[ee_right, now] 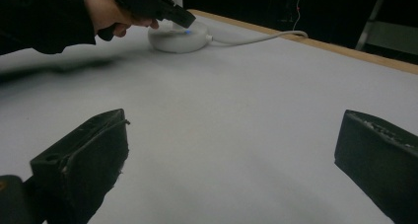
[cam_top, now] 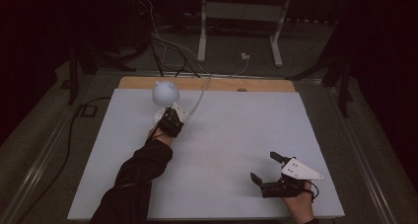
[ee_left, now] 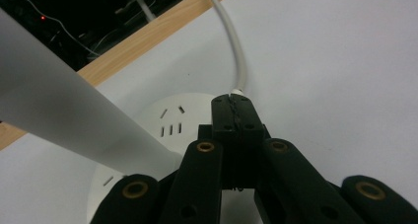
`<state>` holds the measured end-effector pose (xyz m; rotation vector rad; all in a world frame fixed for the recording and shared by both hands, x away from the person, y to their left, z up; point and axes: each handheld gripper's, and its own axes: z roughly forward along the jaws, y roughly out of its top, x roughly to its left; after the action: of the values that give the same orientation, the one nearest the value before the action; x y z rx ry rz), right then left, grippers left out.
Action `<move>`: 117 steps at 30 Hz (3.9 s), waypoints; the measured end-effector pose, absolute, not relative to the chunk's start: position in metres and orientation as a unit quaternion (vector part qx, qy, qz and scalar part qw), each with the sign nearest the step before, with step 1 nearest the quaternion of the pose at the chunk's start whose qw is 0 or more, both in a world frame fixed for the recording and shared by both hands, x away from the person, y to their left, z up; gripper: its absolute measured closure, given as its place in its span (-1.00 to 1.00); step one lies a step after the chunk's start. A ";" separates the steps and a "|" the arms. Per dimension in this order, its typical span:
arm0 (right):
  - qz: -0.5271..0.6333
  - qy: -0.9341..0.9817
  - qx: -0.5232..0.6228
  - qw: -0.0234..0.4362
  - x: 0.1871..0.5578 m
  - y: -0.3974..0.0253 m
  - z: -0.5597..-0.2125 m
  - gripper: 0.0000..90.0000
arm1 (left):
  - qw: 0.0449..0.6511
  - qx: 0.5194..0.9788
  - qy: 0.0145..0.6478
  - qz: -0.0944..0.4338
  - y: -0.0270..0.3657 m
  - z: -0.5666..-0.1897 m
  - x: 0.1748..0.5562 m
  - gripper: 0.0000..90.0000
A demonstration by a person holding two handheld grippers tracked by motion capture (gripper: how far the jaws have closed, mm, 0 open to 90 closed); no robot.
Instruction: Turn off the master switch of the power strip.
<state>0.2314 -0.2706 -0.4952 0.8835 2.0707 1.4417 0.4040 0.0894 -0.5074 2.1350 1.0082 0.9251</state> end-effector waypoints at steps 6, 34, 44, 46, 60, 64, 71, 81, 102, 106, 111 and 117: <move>0.522 0.754 0.322 0.234 0.231 -0.271 -0.495 -1.00 | 0.286 0.807 0.384 0.346 0.089 -0.512 0.407 1.00; 0.518 0.757 0.321 0.235 0.232 -0.269 -0.496 -1.00 | 0.268 0.829 0.371 0.323 0.087 -0.510 0.414 1.00; 0.519 0.756 0.323 0.234 0.232 -0.271 -0.496 -1.00 | 0.245 0.840 0.367 0.316 0.084 -0.506 0.419 1.00; 0.518 0.757 0.321 0.234 0.232 -0.270 -0.496 -1.00 | 0.237 0.847 0.359 0.312 0.081 -0.506 0.421 1.00; 0.519 0.756 0.324 0.234 0.232 -0.271 -0.496 -1.00 | 0.263 0.838 0.365 0.307 0.083 -0.500 0.419 1.00; 0.519 0.755 0.324 0.235 0.232 -0.272 -0.496 -1.00 | 0.286 0.831 0.369 0.301 0.087 -0.490 0.413 1.00; 0.518 0.756 0.323 0.235 0.232 -0.270 -0.496 -1.00 | 0.311 0.826 0.368 0.292 0.090 -0.476 0.404 1.00; 0.519 0.756 0.324 0.234 0.232 -0.270 -0.496 -1.00 | 0.339 0.821 0.383 0.254 0.098 -0.458 0.394 1.00; 0.514 0.759 0.325 0.232 0.233 -0.268 -0.497 -1.00 | 0.355 0.853 0.353 0.150 0.107 -0.438 0.365 -0.75; 0.514 0.760 0.325 0.232 0.233 -0.267 -0.498 -1.00 | 0.371 0.852 0.346 0.131 0.111 -0.434 0.359 -0.95; 0.514 0.759 0.325 0.233 0.233 -0.267 -0.498 -1.00 | 0.382 0.853 0.336 0.120 0.120 -0.431 0.350 -0.99; 0.512 0.761 0.324 0.232 0.233 -0.267 -0.498 -1.00 | 0.397 0.854 0.321 0.105 0.133 -0.427 0.340 -0.99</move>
<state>0.2327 -0.2667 -0.4978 0.8900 2.0904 1.4072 0.3402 0.1329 -0.4266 2.1625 0.8126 0.2670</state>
